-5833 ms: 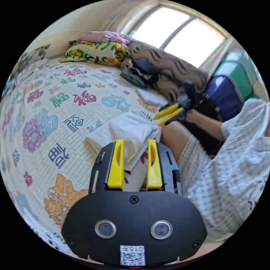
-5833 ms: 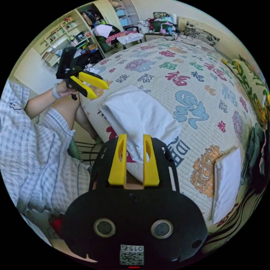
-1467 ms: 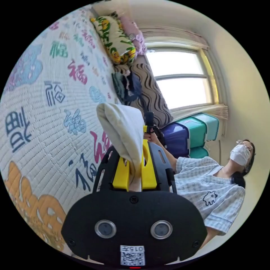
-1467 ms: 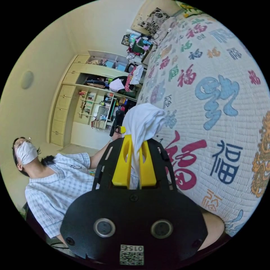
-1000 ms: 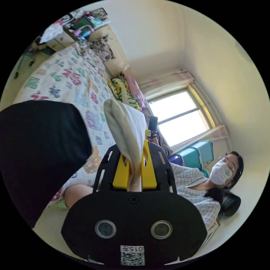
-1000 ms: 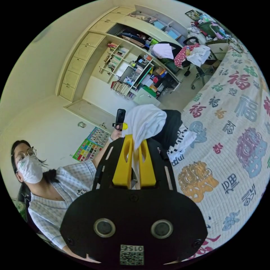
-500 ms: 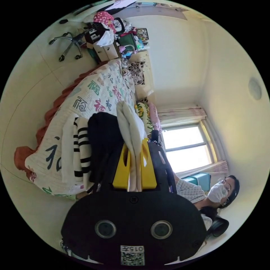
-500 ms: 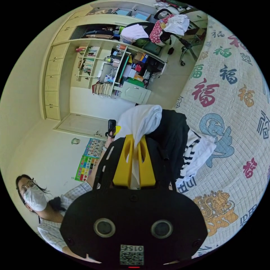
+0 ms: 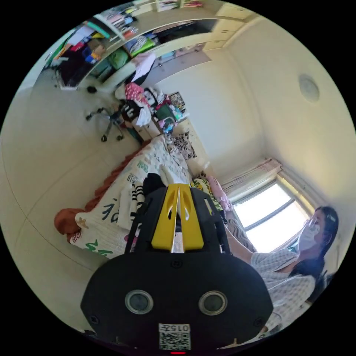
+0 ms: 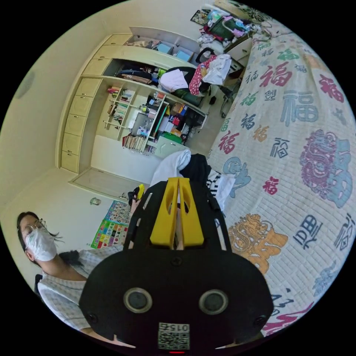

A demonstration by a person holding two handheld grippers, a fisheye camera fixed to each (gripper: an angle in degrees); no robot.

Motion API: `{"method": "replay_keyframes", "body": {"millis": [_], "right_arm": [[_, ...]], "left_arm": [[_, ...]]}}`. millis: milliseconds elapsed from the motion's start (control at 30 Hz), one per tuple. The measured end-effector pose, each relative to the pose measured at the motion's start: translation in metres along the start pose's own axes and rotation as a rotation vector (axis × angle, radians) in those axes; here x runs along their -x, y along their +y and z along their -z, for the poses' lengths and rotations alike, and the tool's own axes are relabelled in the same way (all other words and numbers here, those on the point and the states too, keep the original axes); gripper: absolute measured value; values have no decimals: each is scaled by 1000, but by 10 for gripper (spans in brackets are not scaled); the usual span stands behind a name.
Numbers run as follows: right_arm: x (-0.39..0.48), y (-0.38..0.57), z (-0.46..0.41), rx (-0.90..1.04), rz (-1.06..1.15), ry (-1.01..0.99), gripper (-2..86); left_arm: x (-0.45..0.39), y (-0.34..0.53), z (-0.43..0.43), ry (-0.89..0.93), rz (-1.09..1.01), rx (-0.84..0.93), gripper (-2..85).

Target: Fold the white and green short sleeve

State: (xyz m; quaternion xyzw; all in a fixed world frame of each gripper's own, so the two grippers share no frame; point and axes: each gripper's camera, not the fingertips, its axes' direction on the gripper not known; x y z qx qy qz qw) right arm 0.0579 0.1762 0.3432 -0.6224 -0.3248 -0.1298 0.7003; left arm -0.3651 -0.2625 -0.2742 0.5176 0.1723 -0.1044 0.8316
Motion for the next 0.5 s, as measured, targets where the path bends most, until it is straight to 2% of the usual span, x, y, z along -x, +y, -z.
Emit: {"method": "replay_keyframes", "body": {"millis": [67,167,267,367,433,500], "right_arm": [[16,21,40,-56,40,104,-5],[46,67,107,-148,102,316,0],[73,124,175,-266,115,561,16],[87,179,240,-348,44,842,47],[83,221,295,-375,-113,1012,42],[80,253,335,-396,-215,1096,41]], "left_arm": [[-39,33,-12,-33,-97,-23,-9],[-102,94,-70,-58,-245,36,-8],[-155,163,-168,-38,-358,151,-4],[-200,238,-295,72,-431,326,16],[-235,304,-406,196,-430,494,47],[-268,357,-486,228,-461,607,58]]}}
